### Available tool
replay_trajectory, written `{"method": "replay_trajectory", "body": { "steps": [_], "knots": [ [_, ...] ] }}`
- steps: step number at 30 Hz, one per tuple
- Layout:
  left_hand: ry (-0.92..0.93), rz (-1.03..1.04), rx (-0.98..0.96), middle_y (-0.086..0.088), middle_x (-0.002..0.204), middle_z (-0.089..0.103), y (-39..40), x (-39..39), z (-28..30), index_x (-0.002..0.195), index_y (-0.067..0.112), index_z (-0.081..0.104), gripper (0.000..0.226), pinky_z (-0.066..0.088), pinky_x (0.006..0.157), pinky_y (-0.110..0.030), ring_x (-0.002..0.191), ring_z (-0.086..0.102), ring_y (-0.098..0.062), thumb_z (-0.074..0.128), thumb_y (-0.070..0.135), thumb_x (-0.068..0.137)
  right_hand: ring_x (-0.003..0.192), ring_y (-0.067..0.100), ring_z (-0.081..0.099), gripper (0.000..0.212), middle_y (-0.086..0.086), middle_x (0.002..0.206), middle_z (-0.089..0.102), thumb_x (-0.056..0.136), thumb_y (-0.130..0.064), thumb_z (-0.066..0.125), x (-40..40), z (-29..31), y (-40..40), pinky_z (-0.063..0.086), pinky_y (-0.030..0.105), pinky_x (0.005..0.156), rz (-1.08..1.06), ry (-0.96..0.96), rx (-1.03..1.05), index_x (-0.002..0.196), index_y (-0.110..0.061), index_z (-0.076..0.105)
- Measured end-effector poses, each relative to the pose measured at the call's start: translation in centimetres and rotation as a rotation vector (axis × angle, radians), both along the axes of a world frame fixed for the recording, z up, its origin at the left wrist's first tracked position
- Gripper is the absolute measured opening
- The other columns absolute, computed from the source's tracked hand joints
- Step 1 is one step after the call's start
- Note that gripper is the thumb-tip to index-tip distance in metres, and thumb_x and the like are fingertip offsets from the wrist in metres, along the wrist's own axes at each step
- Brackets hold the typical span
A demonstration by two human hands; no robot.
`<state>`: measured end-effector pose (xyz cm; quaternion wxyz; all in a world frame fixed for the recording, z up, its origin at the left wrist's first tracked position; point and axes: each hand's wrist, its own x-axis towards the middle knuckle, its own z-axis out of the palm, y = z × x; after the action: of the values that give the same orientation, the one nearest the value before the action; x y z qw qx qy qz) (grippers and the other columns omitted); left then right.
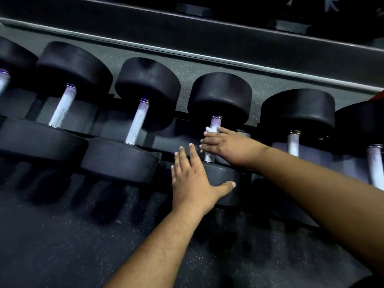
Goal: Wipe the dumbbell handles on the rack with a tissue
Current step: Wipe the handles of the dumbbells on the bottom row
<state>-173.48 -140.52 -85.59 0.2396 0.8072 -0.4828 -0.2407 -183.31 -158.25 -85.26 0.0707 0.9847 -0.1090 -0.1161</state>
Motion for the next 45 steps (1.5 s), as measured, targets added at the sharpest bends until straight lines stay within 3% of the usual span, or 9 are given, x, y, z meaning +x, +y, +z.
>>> {"method": "replay_trajectory", "body": {
  "steps": [5, 12, 19, 24, 29, 33, 36, 42, 45],
  "knots": [
    [-0.005, -0.007, -0.011, -0.011, 0.168, -0.012, 0.1, 0.1, -0.1, 0.159, 0.019, -0.015, 0.143, 0.0, 0.127, -0.043, 0.155, -0.014, -0.023, 0.069, 0.084, 0.063, 0.132, 0.021, 0.054, 0.04, 0.001, 0.137, 0.062, 0.09, -0.014, 0.053, -1.1, 0.4, 0.3, 0.039, 0.054, 0.11, 0.232, 0.01, 0.101, 0.127, -0.017, 0.067],
    [-0.001, -0.009, 0.015, -0.009, 0.168, -0.014, -0.1, 0.2, 0.2, 0.159, 0.02, -0.016, 0.141, -0.001, 0.127, -0.044, 0.155, -0.013, -0.024, 0.07, 0.081, 0.065, 0.146, 0.018, 0.035, 0.055, -0.003, 0.144, 0.054, 0.095, -0.024, 0.024, 0.6, -0.4, 0.0, 0.018, 0.055, 0.119, 0.253, 0.22, -0.202, 0.144, -0.025, 0.05],
    [-0.008, -0.019, 0.002, -0.009, 0.168, -0.013, 0.0, 0.2, -0.1, 0.159, 0.02, -0.016, 0.141, -0.001, 0.127, -0.042, 0.155, -0.013, -0.023, 0.068, 0.083, 0.065, 0.139, 0.027, 0.046, 0.05, 0.007, 0.133, 0.062, 0.094, -0.021, 0.027, 1.0, -1.2, -0.5, 0.038, 0.046, 0.11, 0.003, 0.011, -0.248, 0.127, -0.016, 0.064],
    [-0.016, -0.022, -0.002, -0.01, 0.168, -0.011, -0.1, 0.3, -0.1, 0.159, 0.02, -0.015, 0.142, 0.0, 0.127, -0.044, 0.155, -0.012, -0.024, 0.067, 0.085, 0.063, 0.135, 0.023, 0.051, 0.051, 0.003, 0.144, 0.056, 0.092, -0.016, 0.037, -1.9, -0.8, -1.1, 0.041, 0.039, 0.109, 0.103, -0.248, 0.101, 0.138, -0.022, 0.058],
    [-0.022, -0.013, -0.006, -0.011, 0.168, -0.01, -0.1, 0.3, 0.0, 0.158, 0.02, -0.015, 0.142, 0.0, 0.127, -0.044, 0.155, -0.01, -0.026, 0.065, 0.086, 0.062, 0.09, 0.016, 0.062, 0.031, 0.006, 0.106, 0.073, 0.096, -0.003, 0.047, -1.2, -3.9, 2.0, 0.047, 0.029, 0.078, -0.861, -0.828, 0.845, 0.116, -0.014, 0.069],
    [-0.033, -0.006, -0.005, -0.011, 0.168, -0.009, -0.1, 0.2, -0.1, 0.158, 0.02, -0.014, 0.142, 0.001, 0.127, -0.043, 0.155, -0.009, -0.026, 0.066, 0.086, 0.062, 0.07, 0.022, 0.039, 0.027, 0.013, 0.078, 0.052, 0.087, 0.01, 0.037, 0.5, -3.8, 2.2, 0.029, 0.028, 0.06, -1.151, -0.933, 1.335, 0.089, 0.002, 0.062],
    [-0.036, -0.015, 0.009, -0.01, 0.168, -0.011, -0.1, 0.1, 0.1, 0.158, 0.02, -0.014, 0.142, 0.001, 0.127, -0.043, 0.155, -0.009, -0.025, 0.067, 0.085, 0.063, 0.07, 0.02, 0.054, 0.029, 0.014, 0.082, 0.057, 0.091, 0.008, 0.037, 2.3, -1.0, 0.6, 0.044, 0.025, 0.061, -1.282, -1.189, 1.508, 0.08, -0.011, 0.055],
    [-0.041, 0.002, 0.009, -0.012, 0.168, -0.009, -0.1, 0.1, 0.1, 0.159, 0.019, -0.014, 0.142, 0.002, 0.127, -0.044, 0.156, -0.008, -0.026, 0.067, 0.085, 0.062, 0.061, 0.015, 0.062, 0.016, 0.013, 0.083, 0.069, 0.096, -0.009, 0.048, 1.1, -1.4, 3.1, 0.047, 0.023, 0.057, -1.149, -0.699, 1.657, 0.091, -0.011, 0.063],
    [-0.044, -0.01, 0.007, -0.011, 0.168, -0.008, -0.1, 0.0, 0.1, 0.159, 0.019, -0.013, 0.142, 0.002, 0.127, -0.043, 0.156, -0.007, -0.026, 0.067, 0.085, 0.063, 0.068, 0.018, 0.067, 0.012, 0.012, 0.086, 0.068, 0.096, -0.017, 0.056, 2.0, -1.0, 0.9, 0.053, 0.029, 0.076, -1.206, -0.941, 1.757, 0.092, -0.01, 0.065]
  ]
}}
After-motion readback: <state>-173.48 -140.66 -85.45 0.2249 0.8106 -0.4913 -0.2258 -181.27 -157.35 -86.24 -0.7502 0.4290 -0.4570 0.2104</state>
